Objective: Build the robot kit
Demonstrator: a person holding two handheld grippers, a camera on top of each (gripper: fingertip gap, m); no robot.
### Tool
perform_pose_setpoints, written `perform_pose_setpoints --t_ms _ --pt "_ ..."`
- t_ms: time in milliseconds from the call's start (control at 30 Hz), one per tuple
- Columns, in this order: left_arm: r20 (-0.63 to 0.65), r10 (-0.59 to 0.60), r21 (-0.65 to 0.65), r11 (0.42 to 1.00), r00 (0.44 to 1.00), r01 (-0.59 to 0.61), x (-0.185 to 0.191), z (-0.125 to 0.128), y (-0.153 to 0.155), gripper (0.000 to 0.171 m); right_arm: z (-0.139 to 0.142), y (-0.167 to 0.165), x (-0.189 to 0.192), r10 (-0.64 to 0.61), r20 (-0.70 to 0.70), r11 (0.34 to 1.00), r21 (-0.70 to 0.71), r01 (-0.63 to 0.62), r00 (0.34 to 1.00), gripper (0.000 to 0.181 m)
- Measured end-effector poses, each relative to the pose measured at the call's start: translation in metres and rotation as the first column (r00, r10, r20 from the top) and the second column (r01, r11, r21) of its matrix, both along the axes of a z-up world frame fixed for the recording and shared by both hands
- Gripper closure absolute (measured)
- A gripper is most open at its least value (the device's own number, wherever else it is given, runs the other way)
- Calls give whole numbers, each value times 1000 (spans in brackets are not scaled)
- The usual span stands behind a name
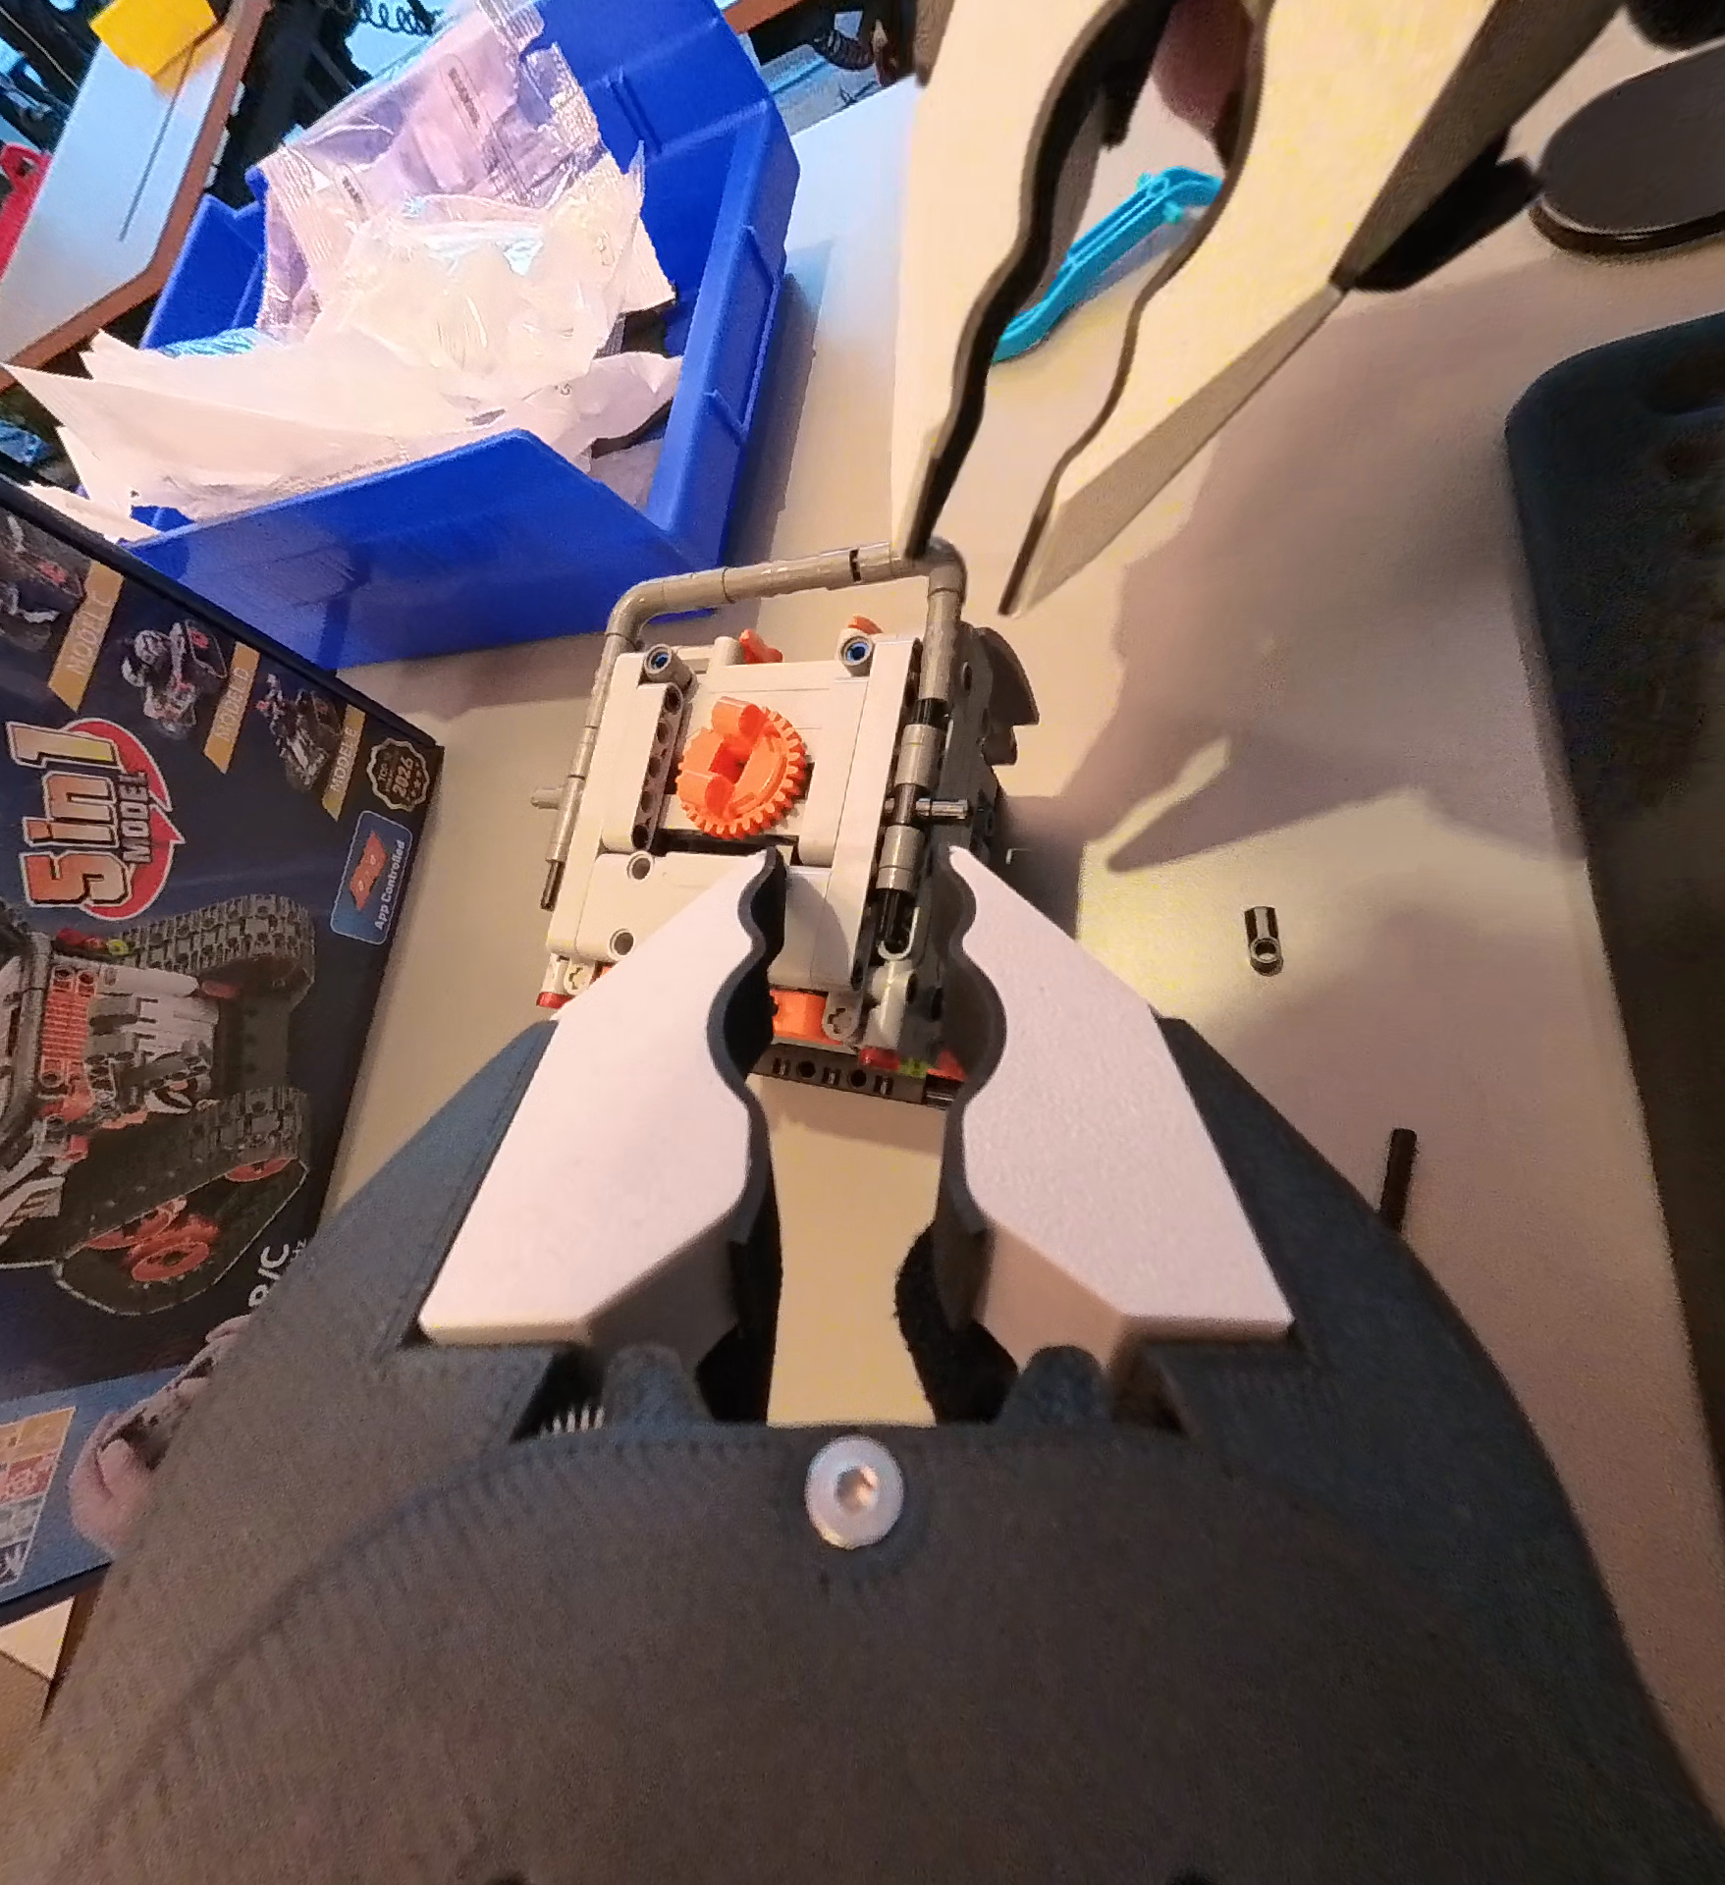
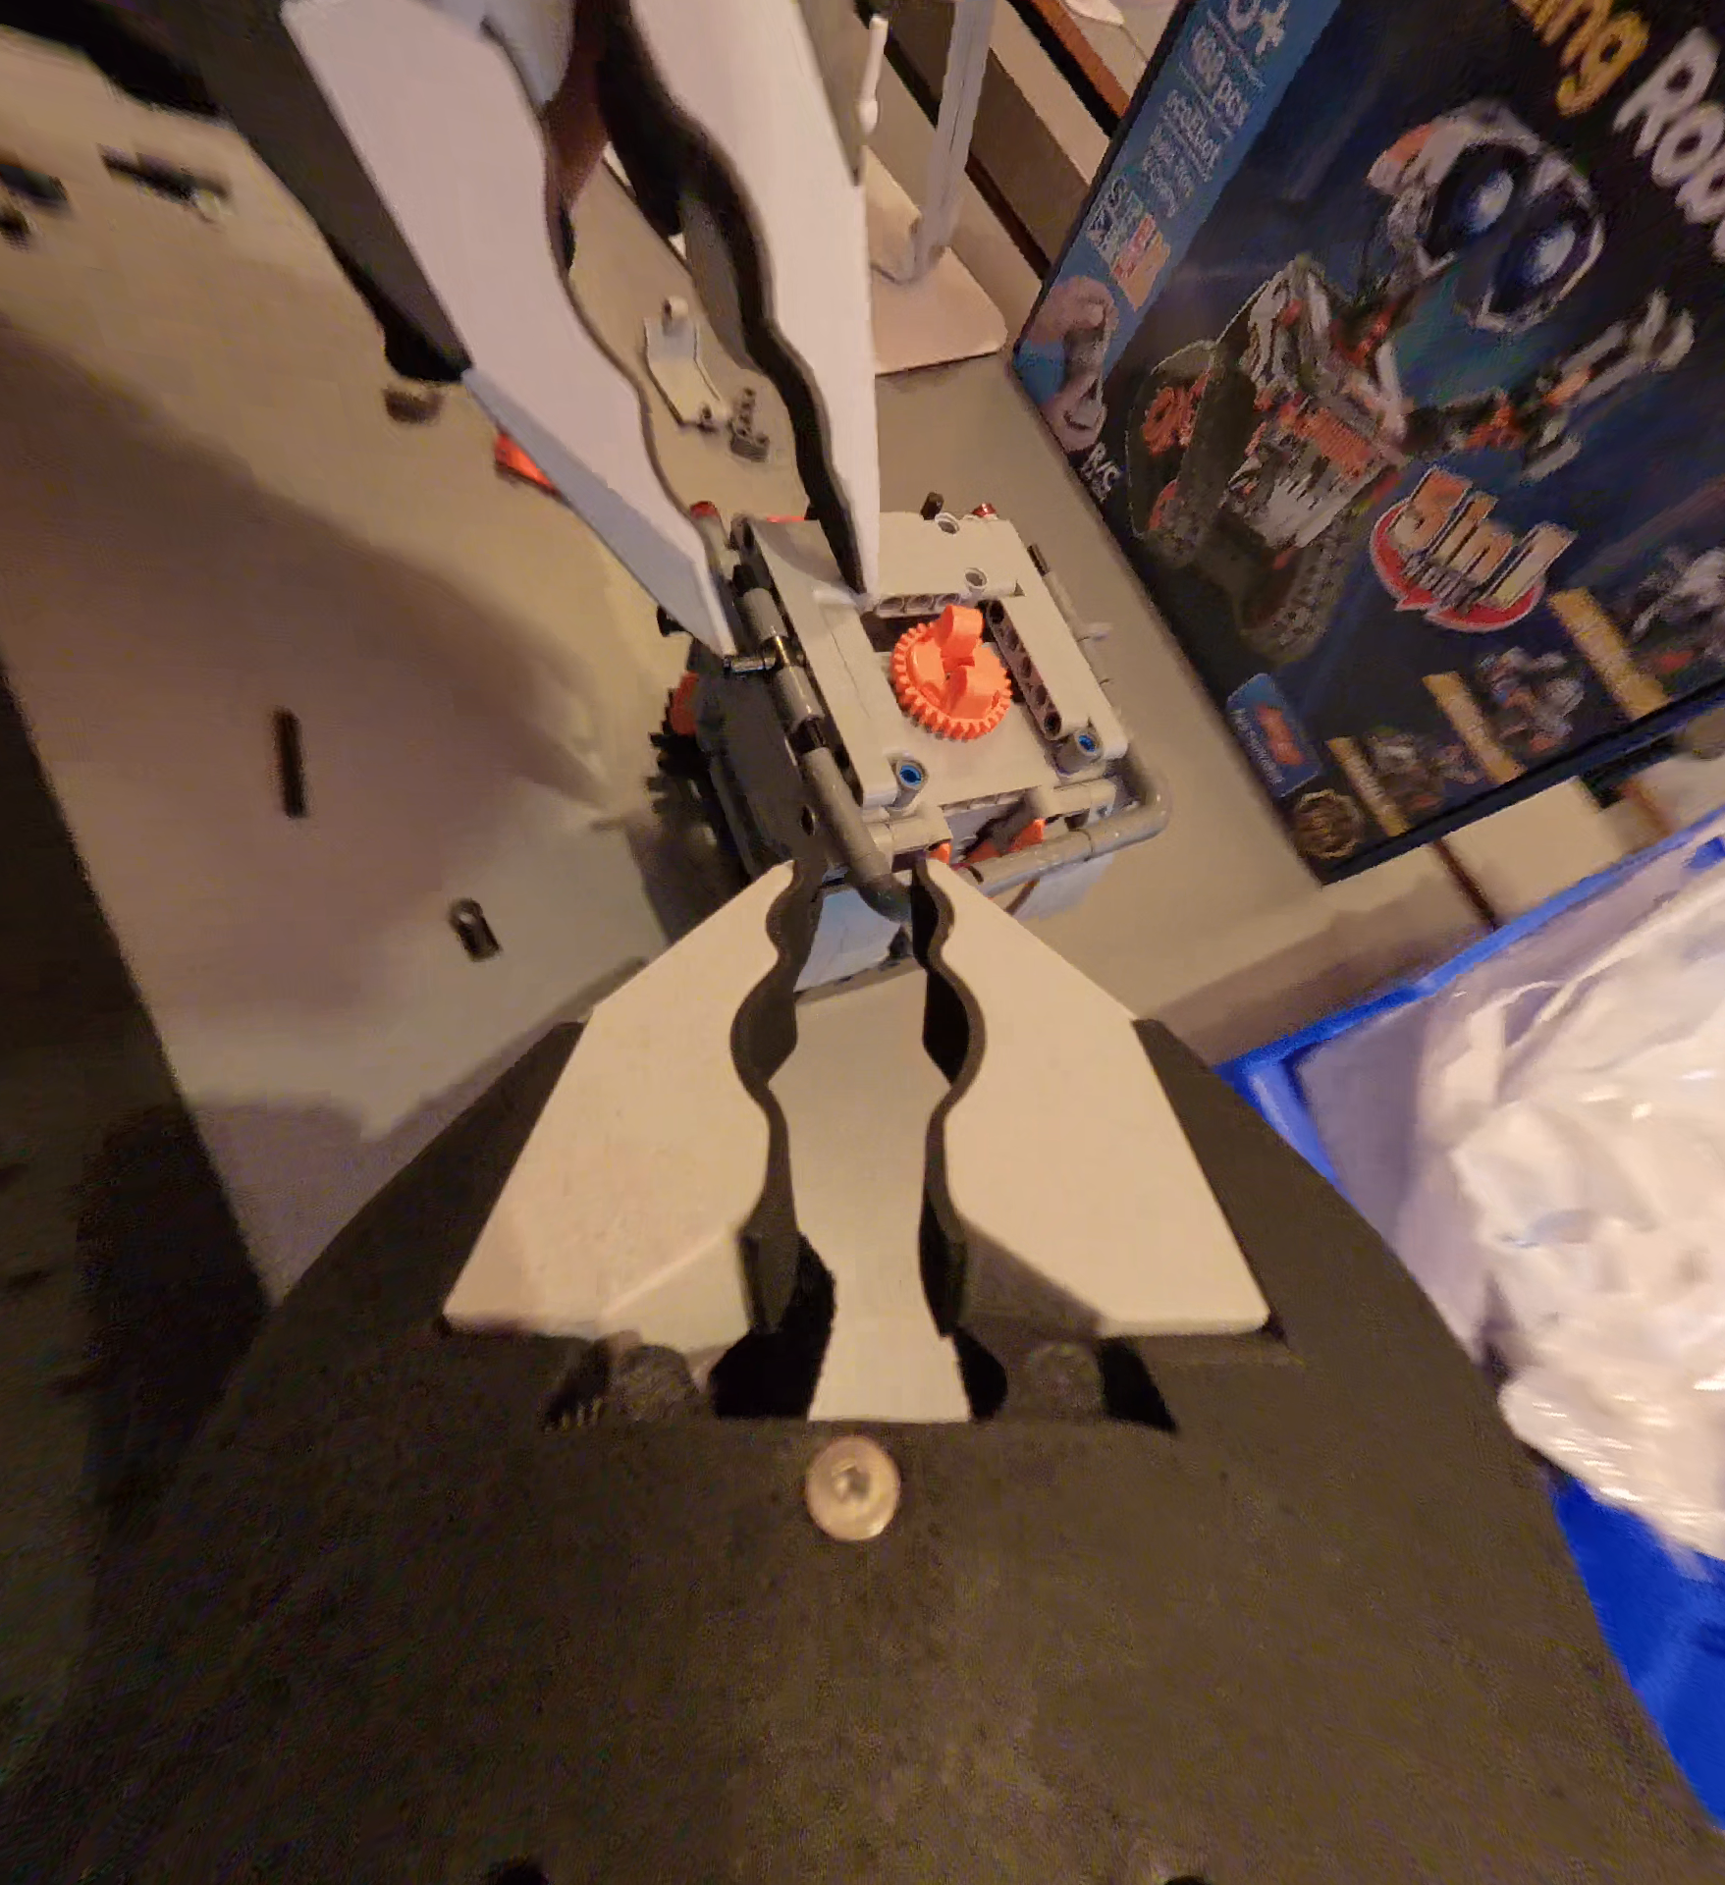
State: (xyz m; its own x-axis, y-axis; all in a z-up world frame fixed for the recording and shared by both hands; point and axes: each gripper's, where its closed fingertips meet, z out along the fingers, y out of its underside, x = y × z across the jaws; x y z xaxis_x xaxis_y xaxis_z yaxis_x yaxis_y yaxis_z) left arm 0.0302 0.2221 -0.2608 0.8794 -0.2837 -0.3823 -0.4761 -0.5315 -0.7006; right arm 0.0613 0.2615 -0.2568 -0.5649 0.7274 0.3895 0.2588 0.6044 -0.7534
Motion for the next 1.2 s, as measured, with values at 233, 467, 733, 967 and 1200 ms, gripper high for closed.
perform_pose_setpoints --t_ms 233,467,733,967,1200 --pt "2 -19 -15 1000 1000 19 0 0 0 146 -7 3 -8 71 -10 966 252 -66 997 172" --pt "-7 -22 -12 1000 1000 22 -1 0 1 147 -10 3 -8 80 85 965 244 -99 993 175" --pt "0 -7 -2 1000 1000 7 0 0 5 147 -10 6 -6 53 206 972 213 -98 977 176" --pt "-9 -3 10 1000 1000 3 2 0 8 146 -10 9 -1 35 354 942 301 -149 935 176" --pt "11 -1 25 1000 1000 1 3 0 10 146 -13 10 1 34 413 887 407 -218 910 177"
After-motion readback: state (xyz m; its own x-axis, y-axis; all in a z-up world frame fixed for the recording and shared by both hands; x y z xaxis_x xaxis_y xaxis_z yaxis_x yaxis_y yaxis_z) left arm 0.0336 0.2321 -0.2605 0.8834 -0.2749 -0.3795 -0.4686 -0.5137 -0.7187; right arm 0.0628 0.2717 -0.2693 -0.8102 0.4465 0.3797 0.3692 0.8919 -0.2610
